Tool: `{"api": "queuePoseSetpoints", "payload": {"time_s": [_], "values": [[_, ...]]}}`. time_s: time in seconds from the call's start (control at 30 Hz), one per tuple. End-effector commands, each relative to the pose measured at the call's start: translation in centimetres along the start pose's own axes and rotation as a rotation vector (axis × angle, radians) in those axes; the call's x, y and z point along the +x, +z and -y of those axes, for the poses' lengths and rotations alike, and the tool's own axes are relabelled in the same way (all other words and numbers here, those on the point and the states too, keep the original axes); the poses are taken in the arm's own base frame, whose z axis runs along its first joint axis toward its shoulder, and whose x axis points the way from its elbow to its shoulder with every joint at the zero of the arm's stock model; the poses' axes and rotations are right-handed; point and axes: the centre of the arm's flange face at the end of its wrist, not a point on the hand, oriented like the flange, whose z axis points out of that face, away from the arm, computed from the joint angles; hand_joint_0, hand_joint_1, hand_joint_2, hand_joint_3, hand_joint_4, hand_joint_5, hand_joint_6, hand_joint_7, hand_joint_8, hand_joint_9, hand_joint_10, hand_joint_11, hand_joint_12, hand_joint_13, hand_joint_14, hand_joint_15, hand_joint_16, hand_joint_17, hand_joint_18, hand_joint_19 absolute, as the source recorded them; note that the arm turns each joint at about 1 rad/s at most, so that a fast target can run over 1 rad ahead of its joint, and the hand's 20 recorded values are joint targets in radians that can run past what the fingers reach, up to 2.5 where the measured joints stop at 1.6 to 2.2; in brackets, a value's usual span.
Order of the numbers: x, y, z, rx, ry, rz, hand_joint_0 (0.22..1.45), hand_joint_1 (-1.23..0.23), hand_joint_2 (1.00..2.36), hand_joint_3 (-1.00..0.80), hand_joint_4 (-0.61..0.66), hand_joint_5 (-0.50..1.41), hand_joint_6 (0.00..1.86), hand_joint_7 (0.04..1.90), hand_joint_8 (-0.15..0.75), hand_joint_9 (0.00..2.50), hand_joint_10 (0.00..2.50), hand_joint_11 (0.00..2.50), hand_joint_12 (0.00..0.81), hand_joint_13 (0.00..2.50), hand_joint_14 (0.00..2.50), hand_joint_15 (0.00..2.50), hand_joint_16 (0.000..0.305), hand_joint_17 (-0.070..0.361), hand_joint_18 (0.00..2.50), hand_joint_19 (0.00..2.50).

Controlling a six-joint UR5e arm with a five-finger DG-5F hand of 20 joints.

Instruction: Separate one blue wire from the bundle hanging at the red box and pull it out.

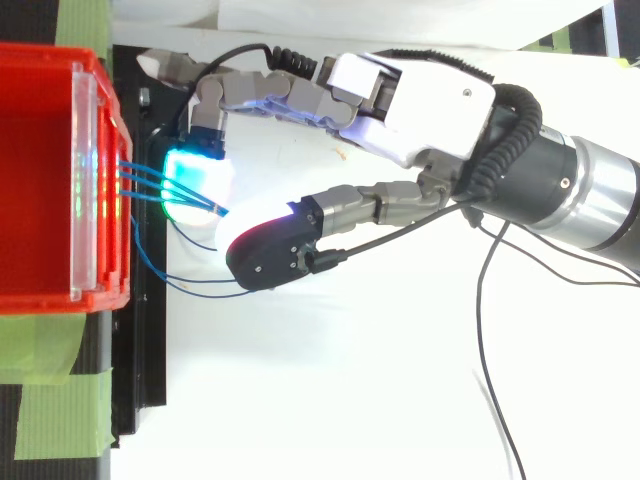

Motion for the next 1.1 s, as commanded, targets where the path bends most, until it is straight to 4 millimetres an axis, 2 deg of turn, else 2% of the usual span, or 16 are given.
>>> {"api": "queuePoseSetpoints", "payload": {"time_s": [0.0,0.5,1.07], "values": [[-0.02,0.18,-0.17,0.0,0.0,0.0,0.6,-0.61,1.01,-0.41,0.28,-0.17,0.51,1.33,0.175,0.08,0.0,0.0,0.317,0.1,0.0,0.05,0.06,0.136,0.14,0.15],[-0.27,0.3,-0.22,0.045,-0.004,-0.015,0.61,-0.62,1.01,-0.39,0.28,-0.18,0.58,1.25,0.172,0.09,0.0,0.0,0.316,0.11,0.0,0.05,0.06,0.135,0.15,0.14],[-0.43,0.27,-0.32,0.048,0.013,-0.014,0.6,-0.6,1.01,-0.4,0.28,-0.18,0.55,1.28,0.176,0.09,0.0,0.0,0.317,0.11,0.0,0.06,0.06,0.135,0.15,0.16]]}}
